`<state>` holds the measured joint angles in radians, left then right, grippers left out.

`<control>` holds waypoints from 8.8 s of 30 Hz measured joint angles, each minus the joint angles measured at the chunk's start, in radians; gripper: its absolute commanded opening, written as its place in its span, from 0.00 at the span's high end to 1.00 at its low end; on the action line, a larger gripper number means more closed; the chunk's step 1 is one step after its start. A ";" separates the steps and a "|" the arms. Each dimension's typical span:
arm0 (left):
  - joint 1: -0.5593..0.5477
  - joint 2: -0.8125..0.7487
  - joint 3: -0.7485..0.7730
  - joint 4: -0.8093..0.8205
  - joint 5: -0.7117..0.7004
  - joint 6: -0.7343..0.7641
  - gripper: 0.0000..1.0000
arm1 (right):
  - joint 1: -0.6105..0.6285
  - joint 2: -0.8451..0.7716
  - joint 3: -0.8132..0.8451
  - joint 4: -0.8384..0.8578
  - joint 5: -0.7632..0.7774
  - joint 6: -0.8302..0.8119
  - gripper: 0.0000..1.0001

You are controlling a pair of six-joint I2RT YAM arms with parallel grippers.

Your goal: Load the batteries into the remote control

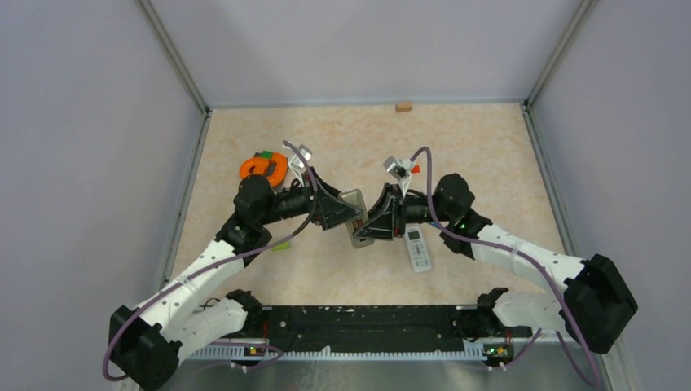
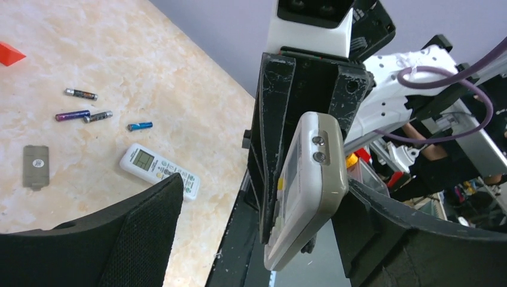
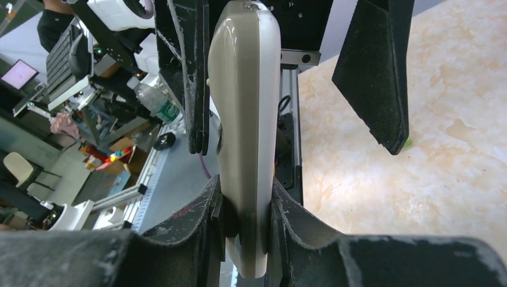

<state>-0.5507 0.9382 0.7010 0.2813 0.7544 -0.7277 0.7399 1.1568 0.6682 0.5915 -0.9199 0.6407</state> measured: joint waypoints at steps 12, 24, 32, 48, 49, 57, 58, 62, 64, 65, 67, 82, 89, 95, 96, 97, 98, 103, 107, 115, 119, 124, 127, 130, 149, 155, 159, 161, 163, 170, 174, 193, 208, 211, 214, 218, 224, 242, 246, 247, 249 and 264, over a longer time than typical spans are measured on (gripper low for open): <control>-0.004 -0.013 -0.016 0.088 -0.096 -0.100 0.56 | 0.002 0.032 -0.007 0.083 0.081 0.091 0.90; -0.003 -0.016 -0.013 -0.049 -0.260 -0.003 1.00 | -0.019 -0.004 -0.007 -0.079 0.188 0.038 0.20; 0.007 -0.051 0.003 -0.352 -0.750 0.102 1.00 | -0.156 -0.064 0.066 -0.531 0.593 -0.065 0.37; 0.007 -0.042 0.003 -0.396 -0.834 0.125 1.00 | -0.304 0.359 0.288 -0.908 1.066 -0.398 0.59; 0.007 -0.041 0.003 -0.396 -0.830 0.125 1.00 | -0.306 0.389 0.310 -0.913 1.080 -0.408 0.59; 0.007 -0.036 0.003 -0.395 -0.795 0.126 1.00 | -0.322 0.542 0.387 -0.914 1.121 -0.480 0.61; 0.007 -0.036 0.003 -0.396 -0.793 0.127 1.00 | -0.328 0.552 0.389 -0.916 1.111 -0.488 0.61; 0.007 -0.036 0.003 -0.396 -0.783 0.129 1.00 | -0.351 0.600 0.411 -0.928 1.079 -0.515 0.61; 0.007 -0.036 0.003 -0.395 -0.776 0.129 1.00 | -0.361 0.621 0.423 -0.930 1.067 -0.526 0.61; 0.007 -0.036 0.003 -0.395 -0.773 0.129 1.00 | -0.364 0.627 0.428 -0.933 1.062 -0.529 0.62; 0.007 -0.036 0.003 -0.395 -0.770 0.129 1.00 | -0.368 0.640 0.436 -0.932 1.051 -0.536 0.65; 0.012 -0.037 0.002 -0.313 -0.511 0.190 1.00 | -0.389 0.682 0.486 -0.928 0.996 -0.541 0.93; 0.012 -0.036 -0.010 -0.208 -0.351 0.206 1.00 | -0.391 0.520 0.382 -0.875 0.993 -0.518 0.93; 0.012 -0.003 -0.019 -0.144 -0.340 0.171 1.00 | -0.391 0.269 0.304 -0.775 0.925 -0.451 0.93; 0.012 0.006 -0.019 -0.140 -0.349 0.159 1.00 | -0.391 0.230 0.293 -0.758 0.907 -0.432 0.93; 0.012 0.018 -0.019 -0.135 -0.357 0.147 1.00 | -0.391 0.199 0.286 -0.743 0.890 -0.416 0.93; 0.012 0.031 -0.019 -0.128 -0.368 0.133 1.00 | -0.389 0.166 0.274 -0.724 0.870 -0.396 0.93; 0.012 0.090 -0.019 -0.090 -0.410 0.074 1.00 | -0.334 0.034 0.215 -0.668 0.815 -0.311 0.93; 0.012 0.151 -0.019 -0.079 -0.420 0.034 1.00 | -0.262 -0.049 0.187 -0.630 0.781 -0.250 0.93; 0.012 0.226 -0.013 -0.032 -0.385 -0.060 1.00 | -0.166 -0.161 0.146 -0.516 0.747 -0.128 0.93; 0.012 0.233 -0.009 -0.008 -0.377 -0.095 1.00 | -0.111 -0.195 0.114 -0.458 0.760 -0.088 0.93; 0.012 0.233 -0.007 0.021 -0.373 -0.133 1.00 | -0.065 -0.231 0.077 -0.394 0.788 -0.062 0.93; 0.012 0.233 -0.007 0.034 -0.370 -0.152 1.00 | -0.052 -0.237 0.063 -0.353 0.800 -0.054 0.93; 0.012 0.233 -0.007 0.042 -0.369 -0.166 1.00 | -0.042 -0.232 0.051 -0.320 0.806 -0.052 0.93; 0.012 0.245 -0.024 0.162 -0.373 -0.192 1.00 | -0.002 -0.132 0.050 -0.268 0.785 -0.044 0.92; 0.012 0.249 -0.024 0.159 -0.373 -0.203 1.00 | 0.018 -0.131 0.052 -0.266 0.793 -0.046 0.92; 0.013 0.249 -0.024 0.156 -0.373 -0.213 1.00 | 0.026 -0.129 0.054 -0.267 0.812 -0.044 0.91; 0.013 0.249 -0.024 0.151 -0.373 -0.217 1.00 | 0.027 -0.122 0.060 -0.270 0.820 -0.043 0.91; 0.013 0.249 -0.018 0.130 -0.373 -0.218 1.00 | 0.027 -0.110 0.067 -0.271 0.824 -0.042 0.91; 0.013 0.249 0.016 0.081 -0.367 -0.221 1.00 | 0.032 -0.093 0.068 -0.269 0.820 -0.049 0.91; 0.013 0.249 0.017 0.078 -0.358 -0.221 1.00 | 0.043 -0.082 0.068 -0.255 0.813 -0.077 0.91; 0.013 0.249 0.063 -0.008 -0.332 -0.244 1.00 | 0.049 -0.061 -0.015 -0.136 0.753 -0.164 0.88; 0.013 0.274 0.072 -0.019 -0.315 -0.297 1.00 | 0.050 -0.063 -0.054 -0.097 0.754 -0.200 0.83; 0.013 0.275 0.072 -0.019 -0.313 -0.300 1.00 | 0.050 -0.063 -0.056 -0.097 0.753 -0.206 0.80; 0.013 0.275 0.072 -0.020 -0.314 -0.300 1.00 | 0.050 -0.063 -0.065 -0.093 0.751 -0.212 0.79; 0.013 0.275 0.072 -0.020 -0.314 -0.301 1.00 | 0.050 -0.064 -0.066 -0.090 0.745 -0.213 0.78; 0.013 0.275 0.072 -0.020 -0.315 -0.299 1.00 | 0.050 -0.071 -0.066 -0.096 0.743 -0.211 0.69; 0.013 0.275 0.072 -0.035 -0.371 -0.180 1.00 | 0.047 -0.150 0.101 -0.435 0.901 0.145 0.14; 0.013 0.275 0.072 -0.025 -0.382 -0.177 1.00 | 0.040 -0.156 0.096 -0.492 0.915 0.281 0.11; 0.013 0.274 0.072 -0.019 -0.385 -0.177 1.00 | 0.040 -0.158 0.090 -0.487 0.912 0.318 0.10; 0.013 0.269 0.071 -0.004 -0.396 -0.179 1.00 | 0.040 -0.165 0.071 -0.481 0.905 0.389 0.09; 0.013 0.221 0.055 0.071 -0.434 -0.189 1.00 | 0.038 -0.180 -0.107 -0.289 0.924 0.785 0.07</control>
<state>-0.5373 1.1595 0.7563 0.3523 0.3202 -0.9169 0.7776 0.9771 0.5610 0.3027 0.0044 1.4258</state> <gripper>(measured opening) 0.305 0.931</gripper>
